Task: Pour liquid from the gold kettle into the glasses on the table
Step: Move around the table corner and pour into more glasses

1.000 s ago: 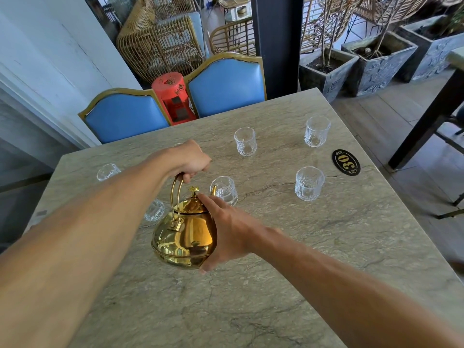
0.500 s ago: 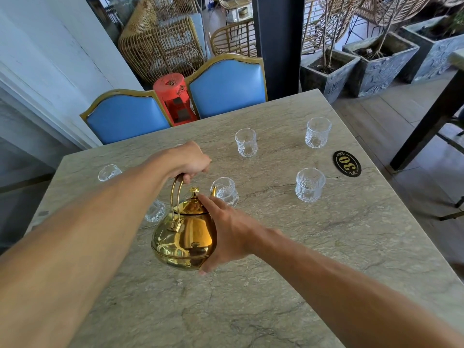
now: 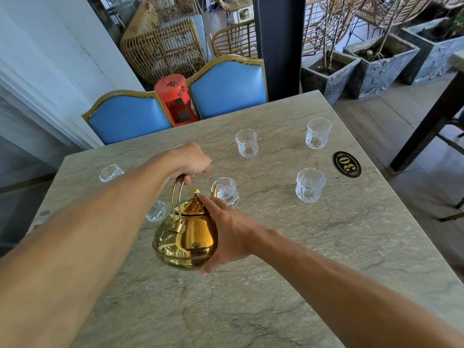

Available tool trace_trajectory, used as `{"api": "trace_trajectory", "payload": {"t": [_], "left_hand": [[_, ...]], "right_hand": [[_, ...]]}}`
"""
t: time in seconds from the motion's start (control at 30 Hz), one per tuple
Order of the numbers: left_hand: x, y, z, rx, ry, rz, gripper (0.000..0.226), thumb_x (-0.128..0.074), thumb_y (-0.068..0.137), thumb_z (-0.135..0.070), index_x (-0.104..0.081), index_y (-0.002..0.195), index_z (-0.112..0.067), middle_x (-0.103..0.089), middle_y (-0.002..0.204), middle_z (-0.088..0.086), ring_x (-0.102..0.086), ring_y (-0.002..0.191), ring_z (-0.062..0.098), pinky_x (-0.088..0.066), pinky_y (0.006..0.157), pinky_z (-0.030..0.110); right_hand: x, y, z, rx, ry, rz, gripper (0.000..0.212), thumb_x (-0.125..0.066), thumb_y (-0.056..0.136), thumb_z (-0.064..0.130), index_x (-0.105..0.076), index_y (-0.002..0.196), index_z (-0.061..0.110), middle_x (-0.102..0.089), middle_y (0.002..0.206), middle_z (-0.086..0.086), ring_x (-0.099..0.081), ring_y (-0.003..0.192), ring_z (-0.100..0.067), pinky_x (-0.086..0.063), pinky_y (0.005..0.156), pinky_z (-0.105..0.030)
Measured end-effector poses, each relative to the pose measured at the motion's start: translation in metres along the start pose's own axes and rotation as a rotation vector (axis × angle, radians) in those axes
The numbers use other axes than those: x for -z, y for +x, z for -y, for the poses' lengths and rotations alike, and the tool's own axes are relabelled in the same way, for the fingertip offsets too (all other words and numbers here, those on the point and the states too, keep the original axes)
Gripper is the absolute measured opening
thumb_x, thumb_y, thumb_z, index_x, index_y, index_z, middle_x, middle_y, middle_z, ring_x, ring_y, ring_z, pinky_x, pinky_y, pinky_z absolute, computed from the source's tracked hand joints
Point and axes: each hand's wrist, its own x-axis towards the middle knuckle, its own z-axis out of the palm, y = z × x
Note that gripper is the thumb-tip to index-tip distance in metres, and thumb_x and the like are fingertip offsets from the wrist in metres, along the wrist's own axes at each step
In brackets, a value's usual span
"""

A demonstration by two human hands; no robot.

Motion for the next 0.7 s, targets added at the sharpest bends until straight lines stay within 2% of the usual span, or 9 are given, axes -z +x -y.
{"api": "trace_trajectory", "payload": {"t": [0.23, 0.47, 0.6, 0.7], "left_hand": [[0.0, -0.01, 0.001, -0.005, -0.03, -0.011, 0.025, -0.055, 0.092, -0.006, -0.059, 0.116, -0.003, -0.041, 0.053, 0.004, -0.034, 0.033, 0.011, -0.034, 0.034, 0.021], [0.0, -0.022, 0.006, -0.035, -0.083, -0.041, 0.028, -0.053, 0.095, -0.009, -0.059, 0.121, -0.003, -0.039, 0.045, 0.001, -0.034, 0.03, 0.011, -0.036, 0.033, 0.02], [0.0, -0.033, 0.011, -0.059, -0.118, -0.03, 0.047, -0.052, 0.094, -0.003, -0.051, 0.14, -0.011, -0.04, 0.039, -0.003, -0.035, 0.032, 0.01, -0.038, 0.035, 0.021], [0.0, -0.045, 0.015, -0.093, -0.132, -0.044, 0.056, -0.053, 0.092, 0.0, -0.045, 0.145, -0.016, -0.04, 0.039, -0.004, -0.036, 0.032, 0.009, -0.039, 0.035, 0.021]], "right_hand": [[0.002, -0.005, 0.0, 0.028, -0.04, -0.003, 0.153, -0.094, 0.044, 0.063, 0.008, 0.155, 0.038, -0.022, 0.158, 0.002, -0.046, 0.13, -0.028, -0.04, 0.102, -0.037], [0.002, -0.013, 0.004, 0.046, -0.083, -0.013, 0.153, -0.095, 0.046, 0.062, 0.009, 0.156, 0.036, -0.017, 0.16, 0.002, -0.041, 0.134, -0.029, -0.044, 0.106, -0.043], [0.001, -0.019, 0.007, 0.054, -0.123, -0.021, 0.155, -0.095, 0.046, 0.061, 0.01, 0.156, 0.033, -0.012, 0.162, 0.001, -0.035, 0.14, -0.029, -0.04, 0.11, -0.043], [-0.001, -0.025, 0.013, 0.064, -0.153, -0.036, 0.157, -0.096, 0.047, 0.059, 0.012, 0.157, 0.031, -0.009, 0.163, 0.0, -0.031, 0.143, -0.029, -0.039, 0.11, -0.044]]}}
